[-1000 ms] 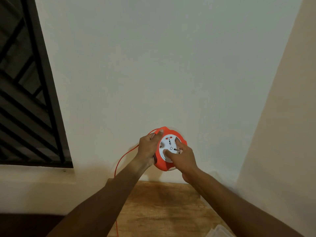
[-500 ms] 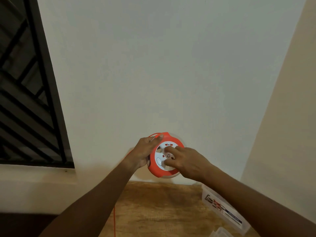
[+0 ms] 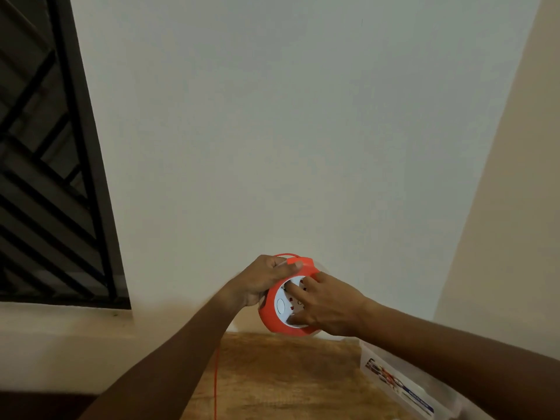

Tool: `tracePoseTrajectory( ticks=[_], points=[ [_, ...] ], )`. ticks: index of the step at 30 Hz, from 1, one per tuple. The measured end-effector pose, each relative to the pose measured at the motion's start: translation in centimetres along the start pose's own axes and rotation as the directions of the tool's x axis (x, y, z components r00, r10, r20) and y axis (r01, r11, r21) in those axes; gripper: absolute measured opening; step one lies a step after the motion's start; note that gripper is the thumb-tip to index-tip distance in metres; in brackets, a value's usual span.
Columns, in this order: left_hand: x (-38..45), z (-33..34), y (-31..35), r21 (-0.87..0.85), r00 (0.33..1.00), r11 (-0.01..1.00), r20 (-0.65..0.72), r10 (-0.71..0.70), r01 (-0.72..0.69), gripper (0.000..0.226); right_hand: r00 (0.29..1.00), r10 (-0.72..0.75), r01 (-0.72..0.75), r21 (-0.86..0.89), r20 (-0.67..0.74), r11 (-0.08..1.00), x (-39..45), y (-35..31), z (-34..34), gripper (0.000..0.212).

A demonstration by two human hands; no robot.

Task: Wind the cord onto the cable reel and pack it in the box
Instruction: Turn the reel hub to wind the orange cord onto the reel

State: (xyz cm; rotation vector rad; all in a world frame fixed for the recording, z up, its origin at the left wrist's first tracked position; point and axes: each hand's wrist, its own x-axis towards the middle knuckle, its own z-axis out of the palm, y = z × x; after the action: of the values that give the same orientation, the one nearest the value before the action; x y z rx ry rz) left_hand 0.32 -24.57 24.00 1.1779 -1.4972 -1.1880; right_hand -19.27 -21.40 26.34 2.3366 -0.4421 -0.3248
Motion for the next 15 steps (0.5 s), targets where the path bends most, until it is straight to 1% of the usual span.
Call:
tracePoseTrajectory(
  ticks=[2,6,8,10,13,15],
  points=[
    [0.0,-0.1,0.3,0.012,1.000,1.000,-0.014,0.010,-0.010,0.057,0.999,0.037,-0.037,-0.001,0.001,0.999,0.2,-0.3,0.0,0.060],
    [-0.1,-0.9,1.1,-0.083,1.000,0.996,-0.010,0.030,-0.030,0.058,0.990,0.134,-0.133,0.027,-0.047,0.991,-0.2,0.1,0.0,0.060],
    [-0.2,-1.0,1.5,-0.071,1.000,0.997,0.005,0.031,-0.031,0.059,0.989,0.142,-0.140,0.081,-0.026,0.987,-0.1,0.1,0.2,0.061],
    [0.0,-1.0,1.6,-0.058,0.999,0.998,0.023,0.031,-0.030,0.059,0.987,0.159,-0.159,0.136,0.009,0.978,0.3,0.0,0.2,0.064],
    [0.1,-1.1,1.5,-0.060,0.999,0.998,0.009,0.035,-0.035,0.062,0.982,0.189,-0.187,0.146,0.000,0.971,0.4,0.4,0.1,0.070],
    [0.2,-1.1,1.3,-0.104,0.999,0.994,-0.014,0.038,-0.040,0.056,0.971,0.237,-0.233,0.143,-0.014,0.962,0.5,0.6,0.2,0.076]
  ],
)
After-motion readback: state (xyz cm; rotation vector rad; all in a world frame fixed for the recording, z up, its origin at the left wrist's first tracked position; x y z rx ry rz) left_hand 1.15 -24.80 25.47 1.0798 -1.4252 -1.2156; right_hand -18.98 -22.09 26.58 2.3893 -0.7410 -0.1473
